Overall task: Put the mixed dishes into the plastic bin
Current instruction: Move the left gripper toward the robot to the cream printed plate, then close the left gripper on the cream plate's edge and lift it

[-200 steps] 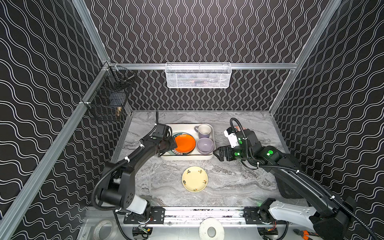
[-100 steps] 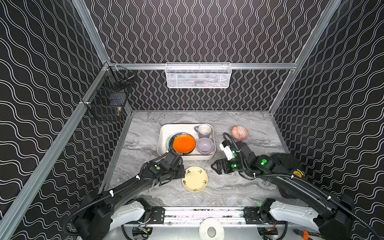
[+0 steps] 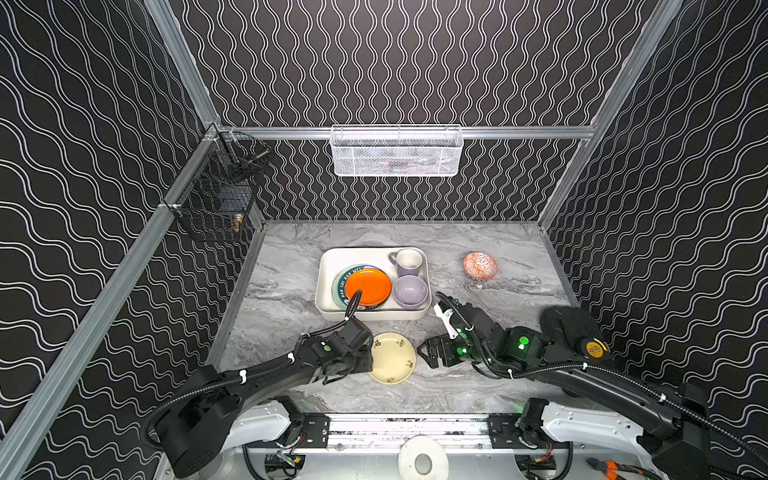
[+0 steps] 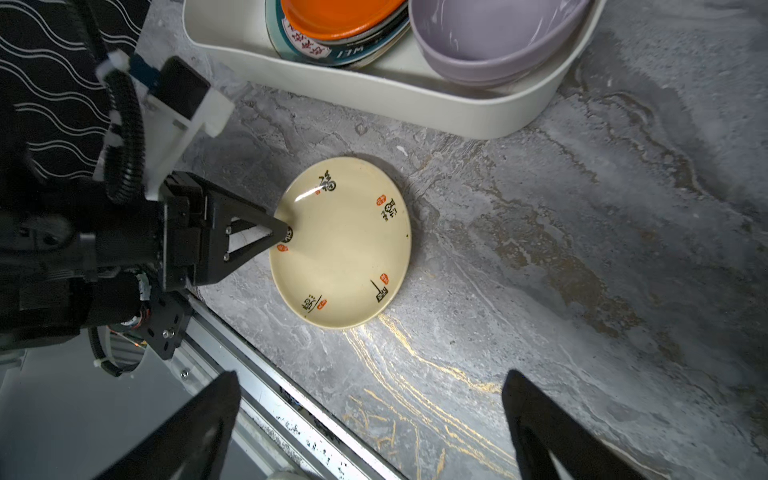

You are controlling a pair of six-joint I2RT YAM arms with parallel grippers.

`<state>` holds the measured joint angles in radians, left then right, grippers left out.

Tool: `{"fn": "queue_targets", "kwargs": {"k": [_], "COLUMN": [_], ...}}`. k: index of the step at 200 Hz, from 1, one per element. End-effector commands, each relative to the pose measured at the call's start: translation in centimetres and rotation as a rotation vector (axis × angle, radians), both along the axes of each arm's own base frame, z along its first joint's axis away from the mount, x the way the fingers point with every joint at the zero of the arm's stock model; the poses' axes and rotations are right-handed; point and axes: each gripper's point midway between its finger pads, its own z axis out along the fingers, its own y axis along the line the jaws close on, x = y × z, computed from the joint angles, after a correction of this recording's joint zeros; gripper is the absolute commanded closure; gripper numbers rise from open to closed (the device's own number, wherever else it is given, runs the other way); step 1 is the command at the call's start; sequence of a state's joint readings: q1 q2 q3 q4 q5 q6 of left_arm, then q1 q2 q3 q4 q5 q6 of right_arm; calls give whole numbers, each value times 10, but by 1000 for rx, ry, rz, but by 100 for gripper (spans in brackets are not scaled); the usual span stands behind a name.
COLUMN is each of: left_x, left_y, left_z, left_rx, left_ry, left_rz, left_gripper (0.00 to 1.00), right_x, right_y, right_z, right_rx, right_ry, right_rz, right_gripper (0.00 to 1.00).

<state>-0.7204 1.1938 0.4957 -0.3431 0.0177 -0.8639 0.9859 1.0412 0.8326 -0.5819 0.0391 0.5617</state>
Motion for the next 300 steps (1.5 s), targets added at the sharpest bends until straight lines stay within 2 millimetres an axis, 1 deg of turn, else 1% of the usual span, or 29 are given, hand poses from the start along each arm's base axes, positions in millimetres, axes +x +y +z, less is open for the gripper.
{"fn": "queue_targets", "kwargs": {"k": [1,19,26,50,57,63,76,95,132,151,168,205,228,256,268,285,300], "left_x": [7,6,6,5,5,4,4,4,5,8,13,32,52,84,100,124,143], "left_y": [-3,-3,-4,-5,-5,-6,-6,-6,-15,-18,-21,-16,-7,-3,2,11,21], "left_z": [-3,-7,-9,-14,-14,-15,-14,-7,23,45,70,119,144,172,179,183,181], "left_rx": [-15,-17,-21,-26,-27,-29,-34,-38,-94,-122,-141,-98,-18,17,10,-4,0], "left_ry": [-23,-17,-13,-5,-4,0,-1,-7,-42,-75,-118,-226,-296,-365,-378,-384,-384], "left_rz": [30,30,30,31,28,30,30,27,-16,-21,-27,-14,6,44,68,104,133], "left_gripper": [47,54,58,76,83,91,100,100,100,100,100,100,100,100,100,100,100], "right_x": [4,4,4,4,3,3,4,4,6,7,8,13,18,22,24,30,36], "right_y": [-8,-10,-11,-14,-14,-15,-16,-16,-15,-12,-11,-8,-7,-4,-3,-3,-5], "right_z": [6,7,8,10,10,11,12,15,18,22,26,38,41,47,49,54,57], "right_rx": [-10,-12,-13,-16,-15,-14,-15,-14,-11,1,9,16,9,19,16,4,-6], "right_ry": [-18,-25,-26,-34,-35,-37,-42,-50,-61,-69,-80,-120,-138,-160,-169,-180,-190], "right_rz": [-44,-49,-48,-53,-54,-55,-56,-56,-51,-46,-42,-35,-40,-39,-36,-35,-39], "right_gripper": [1,1,1,1,1,1,1,1,1,1,1,1,1,1,1,1,1]}}
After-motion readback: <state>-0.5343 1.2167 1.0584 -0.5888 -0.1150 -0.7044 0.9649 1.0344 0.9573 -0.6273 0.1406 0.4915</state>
